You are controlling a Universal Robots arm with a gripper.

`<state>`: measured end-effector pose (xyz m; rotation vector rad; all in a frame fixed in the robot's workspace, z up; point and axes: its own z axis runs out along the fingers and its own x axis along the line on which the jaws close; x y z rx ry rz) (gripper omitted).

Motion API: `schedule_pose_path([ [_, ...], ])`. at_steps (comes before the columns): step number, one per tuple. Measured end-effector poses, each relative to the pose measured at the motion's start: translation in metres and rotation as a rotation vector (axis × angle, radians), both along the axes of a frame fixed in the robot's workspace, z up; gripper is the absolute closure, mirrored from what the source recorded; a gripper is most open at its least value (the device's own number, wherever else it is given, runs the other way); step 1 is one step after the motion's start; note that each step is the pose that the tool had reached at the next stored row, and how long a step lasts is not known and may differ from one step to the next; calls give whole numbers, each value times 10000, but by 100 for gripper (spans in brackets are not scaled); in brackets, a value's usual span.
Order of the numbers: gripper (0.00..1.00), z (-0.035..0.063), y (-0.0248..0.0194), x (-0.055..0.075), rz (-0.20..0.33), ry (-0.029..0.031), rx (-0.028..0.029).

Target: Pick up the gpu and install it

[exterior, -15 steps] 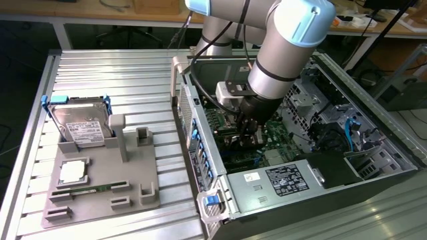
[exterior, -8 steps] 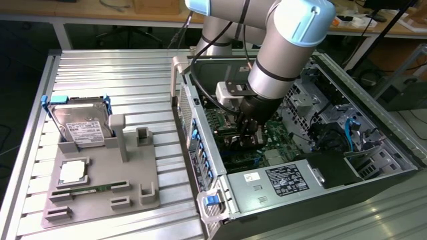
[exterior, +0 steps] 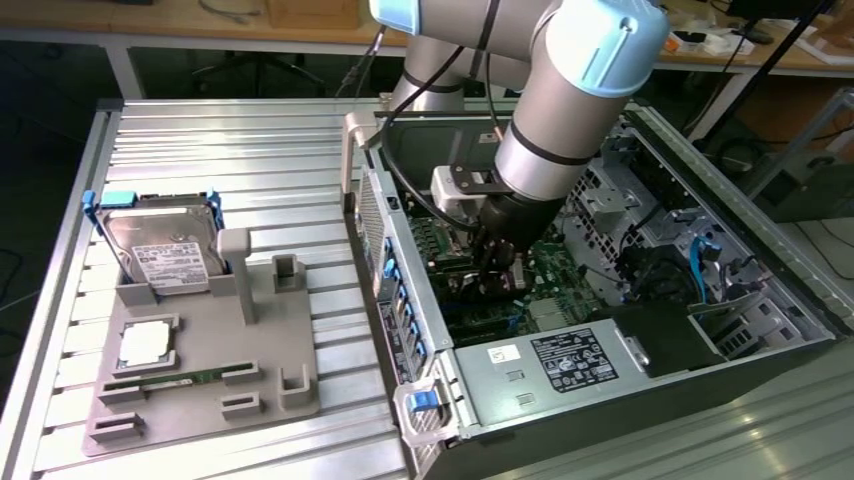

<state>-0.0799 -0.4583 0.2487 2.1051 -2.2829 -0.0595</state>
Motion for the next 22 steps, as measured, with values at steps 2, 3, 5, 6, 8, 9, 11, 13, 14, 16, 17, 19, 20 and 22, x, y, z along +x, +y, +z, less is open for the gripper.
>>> schedule_pose_path([
  [2, 73, 0, 0, 0, 0, 0, -1],
  [3, 73, 0, 0, 0, -1, -1, 3],
  [5, 73, 4, 2, 0, -1, -3, 7],
  [6, 73, 9, 2, 0, 0, -3, 7],
  [8, 73, 30, 1, 0, 0, -2, 4],
  [9, 73, 39, 2, 0, 0, -2, 5],
  [11, 73, 42, 2, 0, 0, -3, 6],
  [13, 73, 43, 2, 0, 0, -3, 6],
  [14, 73, 43, 2, 0, 0, -2, 5],
  [16, 73, 43, 3, 0, 0, -1, 3],
  [17, 73, 43, 4, 0, 0, -1, 3],
  [19, 73, 42, 7, 0, 0, -1, 3],
  [20, 73, 42, 10, 0, 0, -1, 3],
  [22, 73, 41, 10, 0, 0, -1, 3],
])
